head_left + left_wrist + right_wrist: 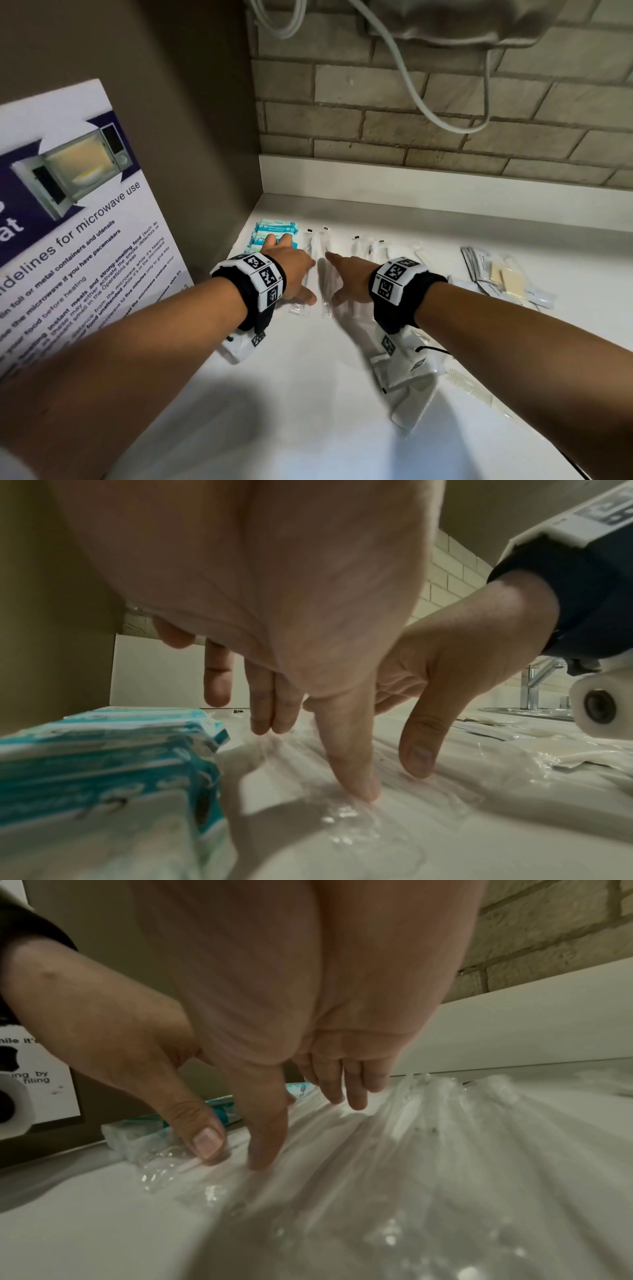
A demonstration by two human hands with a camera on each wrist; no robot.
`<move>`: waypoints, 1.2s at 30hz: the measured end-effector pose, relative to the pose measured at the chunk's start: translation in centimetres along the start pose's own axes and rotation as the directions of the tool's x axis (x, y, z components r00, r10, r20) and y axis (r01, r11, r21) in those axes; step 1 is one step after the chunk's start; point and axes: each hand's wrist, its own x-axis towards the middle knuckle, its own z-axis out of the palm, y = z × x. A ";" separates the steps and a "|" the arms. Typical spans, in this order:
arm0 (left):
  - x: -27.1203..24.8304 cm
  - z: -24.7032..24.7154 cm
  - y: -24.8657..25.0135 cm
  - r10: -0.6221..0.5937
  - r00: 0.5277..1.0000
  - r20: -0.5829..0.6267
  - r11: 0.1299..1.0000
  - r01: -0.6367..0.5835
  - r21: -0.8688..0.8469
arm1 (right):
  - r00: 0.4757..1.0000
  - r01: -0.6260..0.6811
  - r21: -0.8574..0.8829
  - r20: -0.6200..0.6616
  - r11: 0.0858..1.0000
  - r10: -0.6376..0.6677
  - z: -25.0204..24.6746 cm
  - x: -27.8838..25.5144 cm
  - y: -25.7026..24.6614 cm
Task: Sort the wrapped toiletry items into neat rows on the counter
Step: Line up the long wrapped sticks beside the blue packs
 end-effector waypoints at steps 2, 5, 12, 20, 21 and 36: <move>0.2 0.2 -0.1 -0.016 1.000 0.009 1.000 0.016 -0.012 | 1.000 0.006 -0.004 0.001 1.000 -0.006 0.1 0.0 0.2; 0.3 0.1 -0.1 0.025 1.000 0.007 1.000 -0.025 0.014 | 1.000 0.027 0.001 -0.015 1.000 -0.027 0.0 -0.2 0.4; 0.5 -1.0 1.2 0.120 0.977 -0.177 0.992 -0.125 -0.015 | 0.981 0.024 -0.033 -0.194 0.999 -0.030 -2.2 -2.2 3.3; 1.3 -1.4 6.2 0.263 0.958 -0.112 0.963 -0.255 0.084 | 0.994 -0.108 -0.200 -0.053 0.974 0.099 -1.6 -3.3 6.2; 1.4 -1.1 6.3 0.262 0.961 -0.091 0.963 -0.253 0.096 | 0.994 -0.107 -0.201 -0.044 0.974 0.100 -1.4 -3.2 6.3; 1.8 -0.1 5.7 0.162 0.987 -0.026 0.984 -0.159 0.081 | 0.996 -0.085 -0.197 -0.049 0.977 0.077 -0.8 -2.2 6.1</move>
